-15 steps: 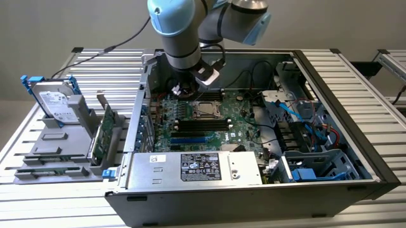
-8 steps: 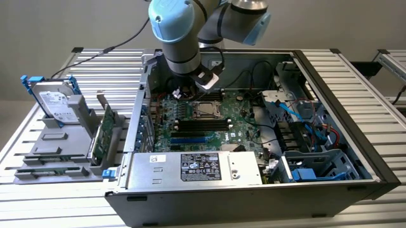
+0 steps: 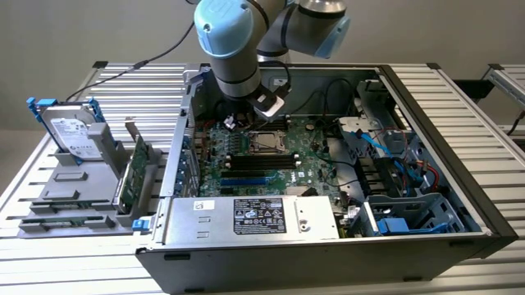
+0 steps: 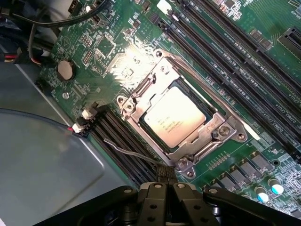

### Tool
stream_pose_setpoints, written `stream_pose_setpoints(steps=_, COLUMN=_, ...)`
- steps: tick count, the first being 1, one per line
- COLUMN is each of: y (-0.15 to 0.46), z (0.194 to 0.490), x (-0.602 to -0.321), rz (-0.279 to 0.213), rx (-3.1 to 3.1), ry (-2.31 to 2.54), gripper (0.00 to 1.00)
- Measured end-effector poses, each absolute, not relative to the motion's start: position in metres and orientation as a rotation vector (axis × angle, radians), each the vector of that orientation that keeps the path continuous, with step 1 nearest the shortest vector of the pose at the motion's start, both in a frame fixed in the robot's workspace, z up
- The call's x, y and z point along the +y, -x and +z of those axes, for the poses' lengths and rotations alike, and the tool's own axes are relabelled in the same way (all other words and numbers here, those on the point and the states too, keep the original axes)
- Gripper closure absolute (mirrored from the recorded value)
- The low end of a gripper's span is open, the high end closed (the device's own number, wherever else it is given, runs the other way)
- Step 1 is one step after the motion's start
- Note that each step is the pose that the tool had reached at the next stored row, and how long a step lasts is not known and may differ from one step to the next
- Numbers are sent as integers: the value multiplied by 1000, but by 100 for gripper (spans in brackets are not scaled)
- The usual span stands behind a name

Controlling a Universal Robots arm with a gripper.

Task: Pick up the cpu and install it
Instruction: 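Install the first cpu locking lever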

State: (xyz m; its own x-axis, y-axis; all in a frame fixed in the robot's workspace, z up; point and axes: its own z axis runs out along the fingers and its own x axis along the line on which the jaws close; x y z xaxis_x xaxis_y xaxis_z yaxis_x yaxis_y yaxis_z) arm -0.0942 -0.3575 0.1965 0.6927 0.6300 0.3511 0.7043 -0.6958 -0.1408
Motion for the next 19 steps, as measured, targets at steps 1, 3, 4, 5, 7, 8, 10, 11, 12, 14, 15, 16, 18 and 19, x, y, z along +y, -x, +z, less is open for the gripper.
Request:
stream_pose_setpoints(steps=1, y=94, z=196, x=-357, rz=-404, rx=-1065, ry=2639, gripper=89)
stream_pose_setpoints(steps=3, y=92, z=196, x=-357, rz=-404, rx=-1069, ry=2637, gripper=89)
stream_pose_setpoints(steps=4, y=92, z=196, x=-356, rz=-403, rx=-1071, ry=2636, gripper=89)
stream_pose_setpoints(steps=5, y=91, z=196, x=-356, rz=-403, rx=-1073, ry=2635, gripper=89)
stream_pose_setpoints(steps=7, y=89, z=196, x=-355, rz=-403, rx=-1078, ry=2632, gripper=89)
stream_pose_setpoints(steps=8, y=88, z=195, x=-355, rz=-403, rx=-1082, ry=2631, gripper=89)
stream_pose_setpoints(steps=10, y=87, z=195, x=-355, rz=-402, rx=-1088, ry=2627, gripper=89)
stream_pose_setpoints(steps=11, y=86, z=195, x=-355, rz=-402, rx=-1091, ry=2626, gripper=89)
stream_pose_setpoints(steps=12, y=85, z=195, x=-355, rz=-401, rx=-1095, ry=2624, gripper=89)
stream_pose_setpoints(steps=14, y=83, z=195, x=-355, rz=-400, rx=-1102, ry=2621, gripper=89)
stream_pose_setpoints(steps=15, y=82, z=195, x=-355, rz=-399, rx=-1105, ry=2619, gripper=89)
stream_pose_setpoints(steps=16, y=81, z=195, x=-355, rz=-399, rx=-1108, ry=2617, gripper=89)
stream_pose_setpoints(steps=18, y=80, z=195, x=-355, rz=-398, rx=-1112, ry=2615, gripper=89)
stream_pose_setpoints(steps=19, y=79, z=195, x=-355, rz=-398, rx=-1113, ry=2615, gripper=89)
